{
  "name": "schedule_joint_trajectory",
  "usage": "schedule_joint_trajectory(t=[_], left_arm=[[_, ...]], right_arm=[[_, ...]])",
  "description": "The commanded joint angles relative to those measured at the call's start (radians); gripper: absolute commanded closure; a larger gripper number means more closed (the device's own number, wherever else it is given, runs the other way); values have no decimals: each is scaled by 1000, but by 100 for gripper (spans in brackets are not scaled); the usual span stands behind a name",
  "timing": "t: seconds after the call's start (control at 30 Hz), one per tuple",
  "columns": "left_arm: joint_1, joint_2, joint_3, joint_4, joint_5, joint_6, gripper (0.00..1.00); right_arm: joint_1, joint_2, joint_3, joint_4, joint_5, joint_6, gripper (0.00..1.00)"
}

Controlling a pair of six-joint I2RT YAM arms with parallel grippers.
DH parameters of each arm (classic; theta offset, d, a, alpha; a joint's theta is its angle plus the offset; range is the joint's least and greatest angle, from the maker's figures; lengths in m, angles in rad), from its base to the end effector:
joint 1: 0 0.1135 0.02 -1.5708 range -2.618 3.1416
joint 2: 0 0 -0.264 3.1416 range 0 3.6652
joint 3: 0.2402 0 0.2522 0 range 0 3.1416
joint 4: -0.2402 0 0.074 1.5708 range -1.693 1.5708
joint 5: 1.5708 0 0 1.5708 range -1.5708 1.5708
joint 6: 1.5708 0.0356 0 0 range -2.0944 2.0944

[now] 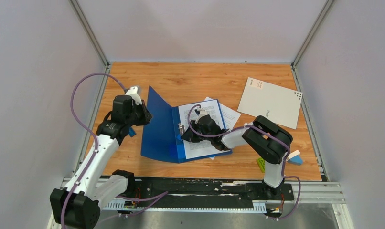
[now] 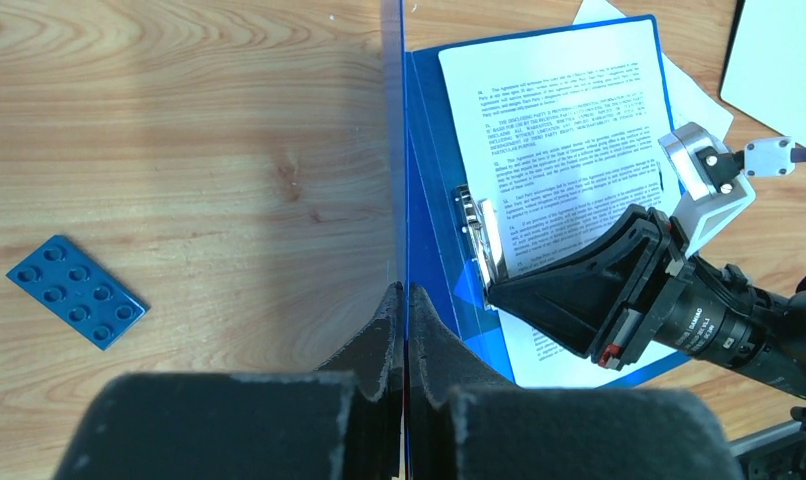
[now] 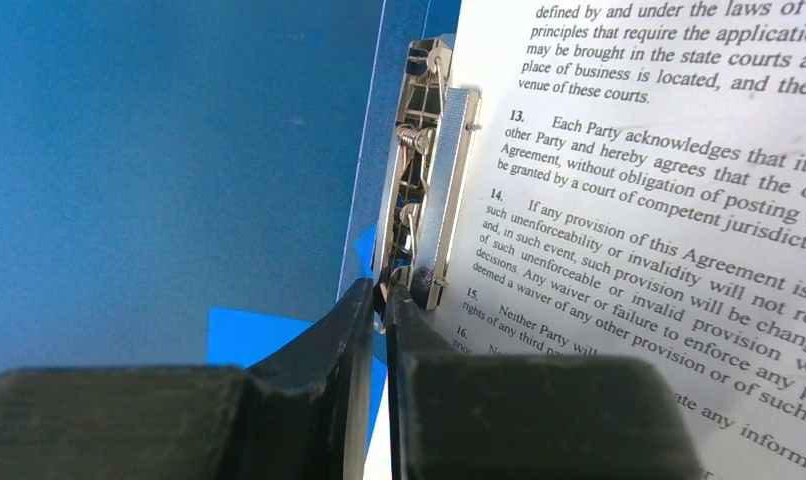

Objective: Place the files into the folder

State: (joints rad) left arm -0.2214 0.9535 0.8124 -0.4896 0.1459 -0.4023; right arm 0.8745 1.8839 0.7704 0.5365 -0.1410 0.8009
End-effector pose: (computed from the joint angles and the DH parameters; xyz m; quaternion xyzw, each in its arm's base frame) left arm 0.2002 -0.0504 0.2893 -0.0474 0.8885 -0.2004 0.4100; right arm 0.2238 0.2755 0.1118 -0.0658 0.8751 0.3948 0.2722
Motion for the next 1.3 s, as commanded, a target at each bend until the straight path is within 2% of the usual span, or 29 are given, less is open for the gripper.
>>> schedule_joint_trajectory(t=[0.0,0.07,0.1,0.2,0.3,0.43,0.53,0.6,0.7,0.83,0.93,1.1,1.27], left_arm=[[-6,6,-46,-11,54,-37,100],[-5,22,-37,-14,19,-22,100],[-2,36,-19,-31,-15,-7,94],[9,87,93,-101,-111,57,58],[11,147,222,-172,-143,119,46],[10,219,438,-290,-166,188,46],[3,228,541,-325,-153,200,50],[-5,225,570,-325,-65,185,52],[-12,220,560,-287,146,129,56],[-24,219,476,-170,355,54,60],[-39,244,350,-140,306,54,62],[-56,312,76,98,331,-66,65],[-145,429,-37,341,323,-178,59]], right_arm=[[19,68,-31,-144,42,0,100],[17,65,-36,-155,54,9,100],[17,63,-39,-156,59,13,100],[16,58,-43,-159,67,16,100],[16,62,-41,-159,68,20,100],[16,63,-39,-162,69,22,100],[15,63,-42,-160,72,25,100],[15,66,-42,-158,72,28,100],[15,70,-36,-163,73,25,100],[15,70,-39,-164,78,24,100],[15,63,-40,-167,86,26,100],[16,56,-53,-145,88,27,100],[16,64,-51,-133,72,23,100]])
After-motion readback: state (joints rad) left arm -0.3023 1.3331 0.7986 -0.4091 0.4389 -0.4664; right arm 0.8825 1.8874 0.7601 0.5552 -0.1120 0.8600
